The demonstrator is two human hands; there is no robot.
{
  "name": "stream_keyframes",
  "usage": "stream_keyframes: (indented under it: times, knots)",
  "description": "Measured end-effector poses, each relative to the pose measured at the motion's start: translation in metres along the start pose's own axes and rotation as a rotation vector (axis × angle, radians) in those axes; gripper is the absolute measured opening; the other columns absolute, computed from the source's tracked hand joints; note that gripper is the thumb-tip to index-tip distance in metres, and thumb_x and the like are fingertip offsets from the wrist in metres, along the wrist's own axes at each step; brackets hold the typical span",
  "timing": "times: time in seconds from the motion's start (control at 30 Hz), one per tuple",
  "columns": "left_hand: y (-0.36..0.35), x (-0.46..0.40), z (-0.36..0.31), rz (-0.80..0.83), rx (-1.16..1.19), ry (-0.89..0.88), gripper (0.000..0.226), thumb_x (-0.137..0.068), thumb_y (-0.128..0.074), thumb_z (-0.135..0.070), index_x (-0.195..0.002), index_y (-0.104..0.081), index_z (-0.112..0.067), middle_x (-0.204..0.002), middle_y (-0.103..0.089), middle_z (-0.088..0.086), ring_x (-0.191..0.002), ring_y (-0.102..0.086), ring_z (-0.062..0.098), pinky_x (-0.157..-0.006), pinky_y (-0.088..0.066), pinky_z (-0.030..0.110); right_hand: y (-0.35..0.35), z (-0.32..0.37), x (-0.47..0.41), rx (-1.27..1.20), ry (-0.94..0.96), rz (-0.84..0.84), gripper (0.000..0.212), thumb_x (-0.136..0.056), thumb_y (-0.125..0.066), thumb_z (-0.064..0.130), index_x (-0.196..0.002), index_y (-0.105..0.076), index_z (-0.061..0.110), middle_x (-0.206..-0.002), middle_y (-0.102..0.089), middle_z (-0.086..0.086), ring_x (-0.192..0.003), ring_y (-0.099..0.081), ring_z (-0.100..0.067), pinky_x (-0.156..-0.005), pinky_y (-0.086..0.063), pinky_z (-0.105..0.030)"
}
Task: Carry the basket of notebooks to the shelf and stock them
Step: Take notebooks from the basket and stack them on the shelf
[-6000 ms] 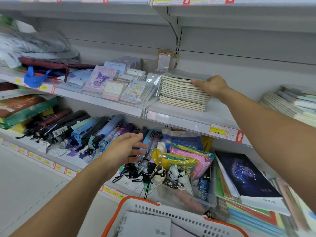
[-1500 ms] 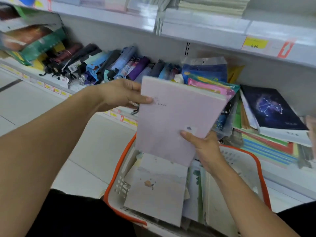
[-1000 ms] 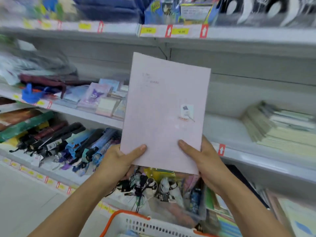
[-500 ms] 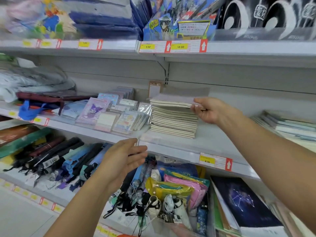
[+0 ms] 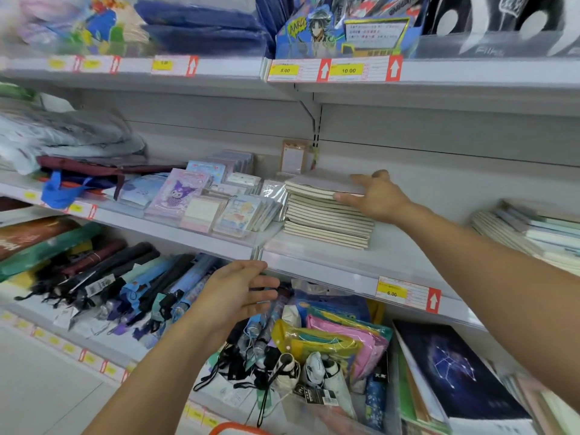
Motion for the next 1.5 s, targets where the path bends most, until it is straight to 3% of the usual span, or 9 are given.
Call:
stream_keyframes:
  times: [0.47, 0.57, 0.67, 0.77, 0.83, 0.93, 1.17, 1.37, 1.5]
  knots:
    - [0.001, 0.008, 0.013, 0.002, -0.099, 0.029, 0.021, -0.100, -0.052, -0.028, -0.109, -0.066, -0.015, -0.090, -0.077, 0.006, -0.077, -0.071, 0.019, -0.070, -0.057, 0.030, -0.016, -0.009, -0.033, -0.156, 0.062, 0.050, 0.071, -0.093, -0.051, 0.061, -0.149, -0.045, 0.017, -0.155, -0.041, -0.007, -0.143, -0.035, -0.028, -0.117, -0.027, -0.033]
    - [0.007, 0.012, 0.015, -0.013, -0.124, 0.025, 0.023, -0.100, -0.051, -0.029, -0.109, -0.065, -0.012, -0.089, -0.076, 0.007, -0.077, -0.070, 0.019, -0.066, -0.056, 0.028, -0.015, -0.001, 0.009, -0.130, 0.111, -0.221, 0.066, -0.098, -0.046, 0.057, -0.149, -0.041, 0.016, -0.158, -0.030, -0.015, -0.146, -0.025, -0.032, -0.116, -0.026, -0.039]
    - [0.018, 0.013, 0.030, -0.038, -0.279, 0.036, 0.023, -0.101, -0.050, -0.030, -0.103, -0.065, -0.012, -0.091, -0.073, 0.011, -0.072, -0.068, 0.018, -0.067, -0.055, 0.028, -0.063, 0.014, 0.111, -0.349, 0.242, -0.619, 0.043, -0.097, -0.048, 0.051, -0.114, -0.064, 0.015, -0.118, -0.061, -0.005, -0.106, -0.058, -0.020, -0.088, -0.044, -0.030]
    - [0.028, 0.014, 0.059, 0.076, -0.752, 0.014, 0.027, -0.099, -0.051, -0.033, -0.102, -0.064, -0.009, -0.094, -0.071, 0.010, -0.073, -0.065, 0.019, -0.071, -0.053, 0.032, -0.187, -0.002, 0.212, -0.296, 0.032, -0.060, 0.047, -0.094, -0.047, 0.058, -0.083, -0.066, 0.016, -0.078, -0.067, 0.002, -0.077, -0.065, -0.021, -0.069, -0.049, -0.030]
    - [0.032, 0.015, 0.080, 0.278, -1.291, 0.042, 0.034, -0.098, -0.051, -0.038, -0.107, -0.066, -0.009, -0.104, -0.068, 0.006, -0.084, -0.061, 0.020, -0.079, -0.048, 0.031, -0.275, -0.030, 0.272, -0.078, -0.153, 0.459, 0.068, -0.086, -0.039, 0.077, -0.101, -0.070, 0.018, -0.097, -0.071, -0.001, -0.096, -0.068, -0.026, -0.080, -0.053, -0.035]
    - [0.036, 0.021, 0.103, 0.593, -1.666, 0.254, 0.036, -0.097, -0.051, -0.044, -0.111, -0.067, -0.015, -0.106, -0.069, -0.001, -0.093, -0.066, 0.018, -0.087, -0.053, 0.035, -0.339, -0.063, 0.336, -0.117, -0.399, 0.734, 0.082, -0.065, -0.048, 0.090, -0.103, -0.067, 0.020, -0.101, -0.071, 0.000, -0.096, -0.069, -0.025, -0.074, -0.056, -0.034]
    - [0.041, 0.020, 0.106, 0.582, -1.494, 0.215, 0.032, -0.096, -0.051, -0.045, -0.114, -0.064, -0.021, -0.098, -0.067, -0.007, -0.087, -0.067, 0.010, -0.078, -0.054, 0.032, -0.367, -0.060, 0.381, -0.624, -0.613, 0.555, 0.012, -0.083, -0.077, 0.026, -0.087, -0.068, 0.019, -0.104, -0.075, -0.006, -0.079, -0.067, -0.016, -0.075, -0.056, -0.034]
    - [0.042, 0.022, 0.112, 0.624, -1.515, 0.338, 0.038, -0.096, -0.049, -0.048, -0.118, -0.061, -0.020, -0.103, -0.067, -0.004, -0.089, -0.065, 0.010, -0.072, -0.051, 0.029, -0.324, -0.053, 0.349, -0.833, -0.386, 0.419, 0.008, -0.095, -0.063, 0.009, -0.102, -0.061, 0.012, -0.100, -0.072, -0.005, -0.093, -0.068, -0.028, -0.085, -0.055, -0.042]
    - [0.048, 0.025, 0.102, 0.431, -1.731, 0.290, 0.092, -0.075, -0.052, -0.077, -0.138, -0.044, -0.010, -0.134, -0.054, 0.006, -0.117, -0.054, 0.027, -0.098, -0.042, 0.038, -0.235, -0.034, 0.302, -1.190, -0.138, 0.229, 0.023, -0.096, -0.059, 0.002, -0.113, -0.066, 0.016, -0.091, -0.076, -0.005, -0.081, -0.070, -0.022, -0.078, -0.057, -0.039]
Point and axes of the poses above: each hand's wrist, its own x-axis away from the middle knuckle, its own y-axis out of the back of the hand, z = x × y, the point moved 2 cm from there along -x, towards the middle knuckle
